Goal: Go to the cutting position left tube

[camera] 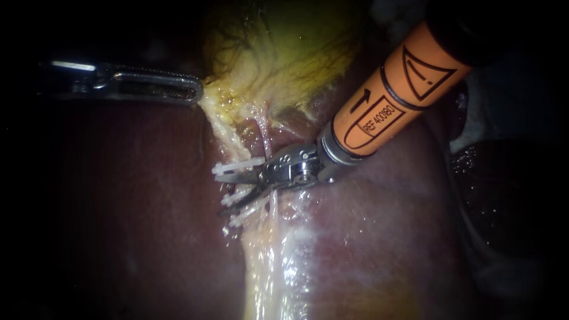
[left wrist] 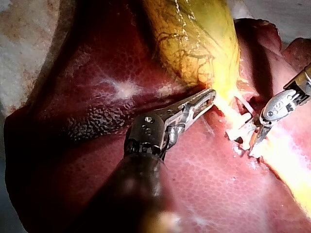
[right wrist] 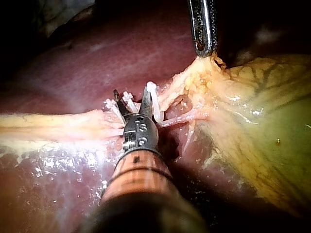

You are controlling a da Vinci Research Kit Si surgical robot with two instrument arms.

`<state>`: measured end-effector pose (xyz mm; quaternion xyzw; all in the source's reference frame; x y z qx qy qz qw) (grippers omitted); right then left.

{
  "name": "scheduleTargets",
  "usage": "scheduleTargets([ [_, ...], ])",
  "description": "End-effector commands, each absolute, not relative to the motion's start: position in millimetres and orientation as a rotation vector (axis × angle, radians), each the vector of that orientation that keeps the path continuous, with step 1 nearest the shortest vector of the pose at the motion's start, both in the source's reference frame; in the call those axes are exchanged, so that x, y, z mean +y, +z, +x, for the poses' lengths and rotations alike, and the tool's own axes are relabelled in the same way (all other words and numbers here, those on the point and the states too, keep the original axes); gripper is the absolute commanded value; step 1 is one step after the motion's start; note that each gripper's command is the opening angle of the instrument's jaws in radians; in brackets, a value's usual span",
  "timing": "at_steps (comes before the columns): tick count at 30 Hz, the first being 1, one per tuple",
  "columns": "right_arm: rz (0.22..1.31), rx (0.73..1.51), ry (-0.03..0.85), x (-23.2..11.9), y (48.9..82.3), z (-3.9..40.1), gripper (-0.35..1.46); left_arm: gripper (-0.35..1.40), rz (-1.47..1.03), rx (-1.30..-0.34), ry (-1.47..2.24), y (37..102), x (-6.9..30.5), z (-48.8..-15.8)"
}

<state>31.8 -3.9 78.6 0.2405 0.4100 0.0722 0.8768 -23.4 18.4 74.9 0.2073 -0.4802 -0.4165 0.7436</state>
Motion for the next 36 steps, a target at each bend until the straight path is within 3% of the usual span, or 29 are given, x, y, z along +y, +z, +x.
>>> scheduleTargets([
  [1, 0.502, 0.856, 0.151, -3.9, 78.6, 31.8, 0.57, -0.35, 0.454, -1.052, -0.912, 74.9, 18.4, -23.4],
  [10, 0.513, 0.881, 0.16, -3.5, 76.7, 31.4, 0.58, -0.35, 0.454, -1.052, -0.912, 74.9, 18.4, -23.4],
  [19, 0.537, 0.921, 0.171, -2.6, 73.5, 29.3, 0.72, -0.35, 0.454, -1.052, -0.912, 74.9, 18.4, -23.4],
  [27, 0.701, 0.91, 0.195, -2.1, 72.6, 26.9, 0.67, -0.35, 0.454, -1.052, -0.912, 75.0, 18.4, -23.5],
  [36, 0.806, 0.895, 0.27, -1.3, 74.7, 25.8, 0.63, -0.35, 0.454, -1.052, -0.912, 75.0, 18.4, -23.4],
])
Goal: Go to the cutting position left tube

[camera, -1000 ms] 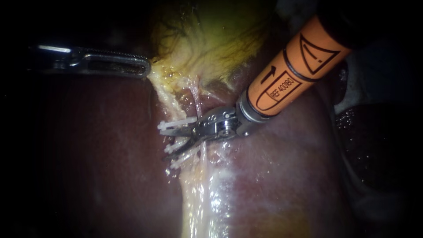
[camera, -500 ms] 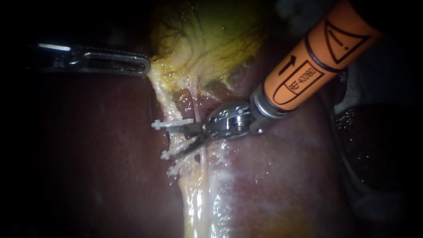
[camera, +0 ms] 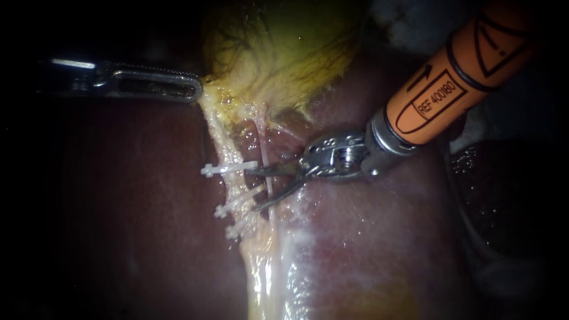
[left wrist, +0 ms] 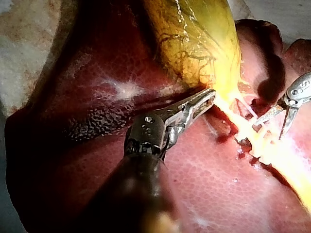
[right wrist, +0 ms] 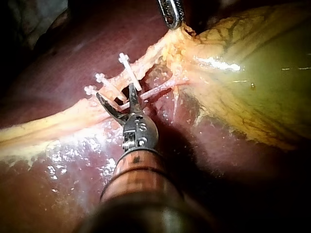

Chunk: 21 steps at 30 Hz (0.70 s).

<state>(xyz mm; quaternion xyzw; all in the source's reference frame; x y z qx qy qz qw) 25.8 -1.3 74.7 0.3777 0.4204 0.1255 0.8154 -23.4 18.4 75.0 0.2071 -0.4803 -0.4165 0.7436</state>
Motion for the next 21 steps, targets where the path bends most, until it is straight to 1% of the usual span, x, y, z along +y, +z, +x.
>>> scheduleTargets([
  [1, 0.81, 0.893, 0.271, -1.3, 75.1, 25.8, 0.63, -0.35, 0.454, -1.052, -0.912, 75.0, 18.4, -23.4],
  [12, 0.921, 0.832, 0.301, -1.4, 79.1, 25.3, 0.63, -0.35, 0.454, -1.052, -0.912, 75.0, 18.4, -23.4],
  [14, 0.944, 0.831, 0.311, -1.3, 79.6, 25.3, 0.62, -0.35, 0.454, -1.052, -0.912, 75.0, 18.4, -23.4],
  [16, 0.982, 0.842, 0.339, -1.1, 79.9, 25.3, 0.6, -0.35, 0.454, -1.052, -0.912, 75.0, 18.4, -23.4],
  [21, 1.101, 0.877, 0.381, -0.7, 80.2, 25.8, 0.6, -0.35, 0.454, -1.052, -0.912, 75.0, 18.4, -23.4],
])
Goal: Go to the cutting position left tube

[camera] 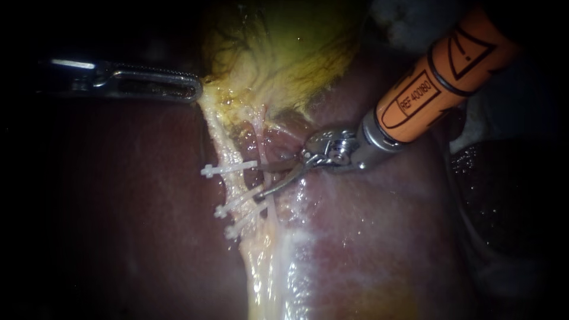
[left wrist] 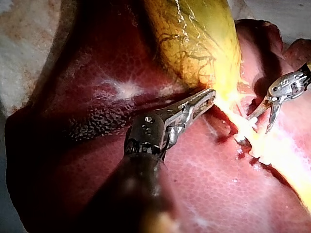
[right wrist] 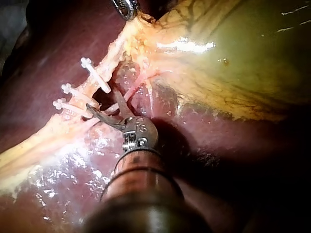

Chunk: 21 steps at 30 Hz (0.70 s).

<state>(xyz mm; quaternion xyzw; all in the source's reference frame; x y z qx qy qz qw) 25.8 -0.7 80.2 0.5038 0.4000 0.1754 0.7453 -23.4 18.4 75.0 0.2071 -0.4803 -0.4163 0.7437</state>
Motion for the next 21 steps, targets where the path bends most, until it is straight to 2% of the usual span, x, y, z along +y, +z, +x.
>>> scheduleTargets([
  [1, 1.125, 0.88, 0.392, -0.7, 80.2, 25.9, 0.6, -0.35, 0.454, -1.052, -0.912, 75.0, 18.4, -23.4],
  [6, 1.219, 0.903, 0.42, -0.7, 80.2, 26.5, 0.6, -0.35, 0.454, -1.052, -0.912, 75.0, 18.4, -23.4],
  [21, 1.268, 0.961, 0.437, -2.8, 80.6, 29.8, 0.6, -0.35, 0.454, -1.052, -0.912, 75.0, 18.4, -23.4],
])
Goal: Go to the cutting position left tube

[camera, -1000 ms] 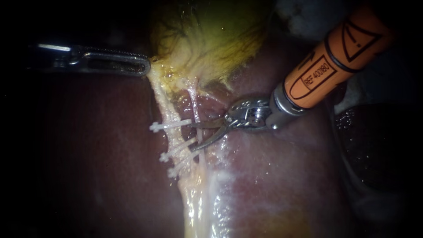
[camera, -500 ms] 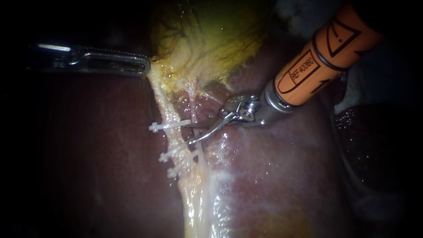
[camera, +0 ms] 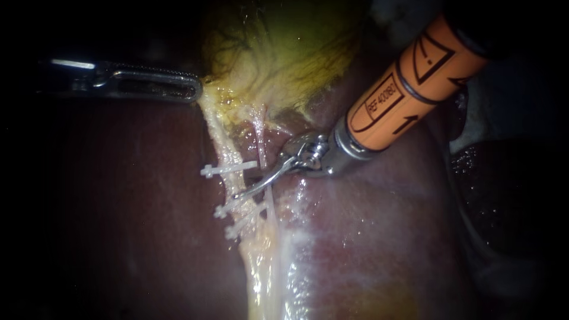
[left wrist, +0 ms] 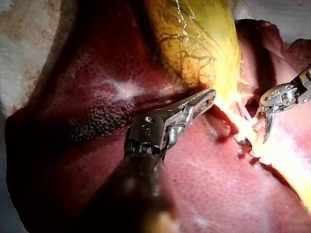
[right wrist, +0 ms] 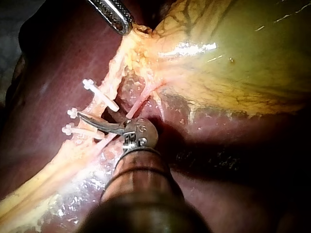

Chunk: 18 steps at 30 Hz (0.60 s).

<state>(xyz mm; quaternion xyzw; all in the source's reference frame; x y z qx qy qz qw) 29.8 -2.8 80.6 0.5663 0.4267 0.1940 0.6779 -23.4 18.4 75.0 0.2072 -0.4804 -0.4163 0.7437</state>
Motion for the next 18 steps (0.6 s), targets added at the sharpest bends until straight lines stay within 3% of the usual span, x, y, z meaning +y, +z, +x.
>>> scheduleTargets([
  [1, 1.27, 0.966, 0.437, -3.0, 80.7, 30.0, 0.6, -0.35, 0.454, -1.052, -0.912, 75.0, 18.4, -23.4],
  [11, 1.147, 1.195, 0.319, -3.6, 80.4, 33.2, 0.58, -0.35, 0.454, -1.052, -0.912, 75.0, 18.4, -23.5],
  [18, 1.079, 1.285, 0.271, -4.3, 79.6, 34.8, 0.62, -0.35, 0.454, -1.052, -0.912, 75.0, 18.4, -23.5],
])
